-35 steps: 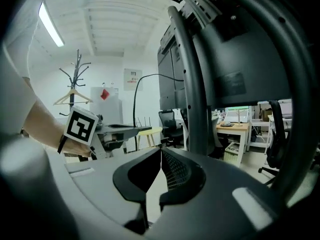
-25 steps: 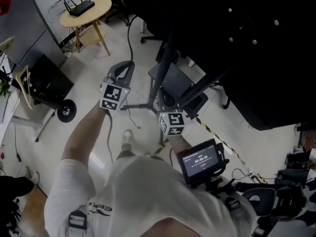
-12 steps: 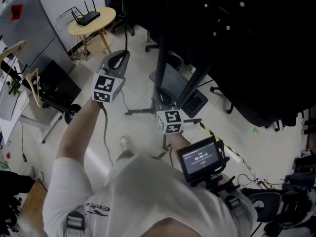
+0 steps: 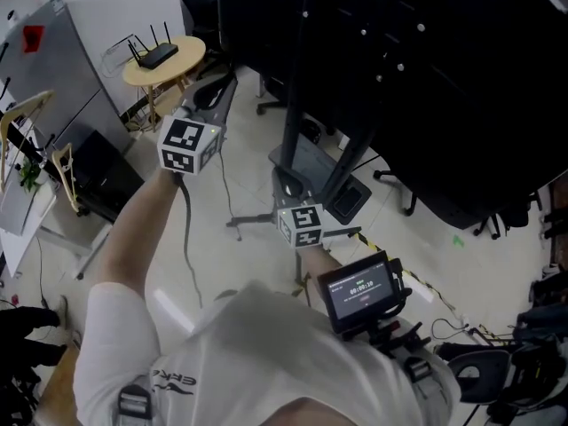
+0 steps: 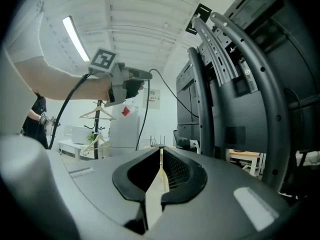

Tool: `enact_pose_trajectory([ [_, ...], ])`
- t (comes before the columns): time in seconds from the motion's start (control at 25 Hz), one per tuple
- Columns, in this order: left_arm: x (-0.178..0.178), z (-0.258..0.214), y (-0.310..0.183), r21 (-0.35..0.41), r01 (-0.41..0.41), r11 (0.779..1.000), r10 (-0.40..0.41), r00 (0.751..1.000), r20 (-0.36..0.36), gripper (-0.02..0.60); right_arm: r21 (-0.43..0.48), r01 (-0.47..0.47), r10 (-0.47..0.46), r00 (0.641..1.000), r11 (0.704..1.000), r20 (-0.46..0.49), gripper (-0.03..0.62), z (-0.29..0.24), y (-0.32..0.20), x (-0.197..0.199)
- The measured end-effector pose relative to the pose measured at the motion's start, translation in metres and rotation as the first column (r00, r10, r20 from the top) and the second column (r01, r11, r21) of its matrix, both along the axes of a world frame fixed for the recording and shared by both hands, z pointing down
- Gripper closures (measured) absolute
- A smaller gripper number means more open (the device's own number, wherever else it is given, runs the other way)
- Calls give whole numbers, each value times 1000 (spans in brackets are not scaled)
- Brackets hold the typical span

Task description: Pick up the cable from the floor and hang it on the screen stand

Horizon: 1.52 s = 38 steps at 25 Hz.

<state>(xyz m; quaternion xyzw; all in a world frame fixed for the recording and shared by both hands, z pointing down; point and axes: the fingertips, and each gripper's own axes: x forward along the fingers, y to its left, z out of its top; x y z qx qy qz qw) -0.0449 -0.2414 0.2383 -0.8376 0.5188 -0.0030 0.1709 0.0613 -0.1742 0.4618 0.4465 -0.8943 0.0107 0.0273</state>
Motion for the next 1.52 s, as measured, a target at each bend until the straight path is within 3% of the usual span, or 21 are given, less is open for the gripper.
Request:
enact_pose_trajectory([
  [0.28, 5, -47, -14, -29, -54, 998, 52, 996, -66, 571, 9, 27, -27, 999, 1000, -40, 521, 8, 5, -16],
  [0.72, 28, -79, -22, -101, -120, 988, 111, 990, -91, 571, -107, 112, -129, 977, 988, -172, 372, 71, 3, -46],
  [1.52, 16, -103, -22, -190, -193, 963, 173, 978, -118, 570, -289, 121, -216, 922, 950, -322, 318, 184, -48, -122],
])
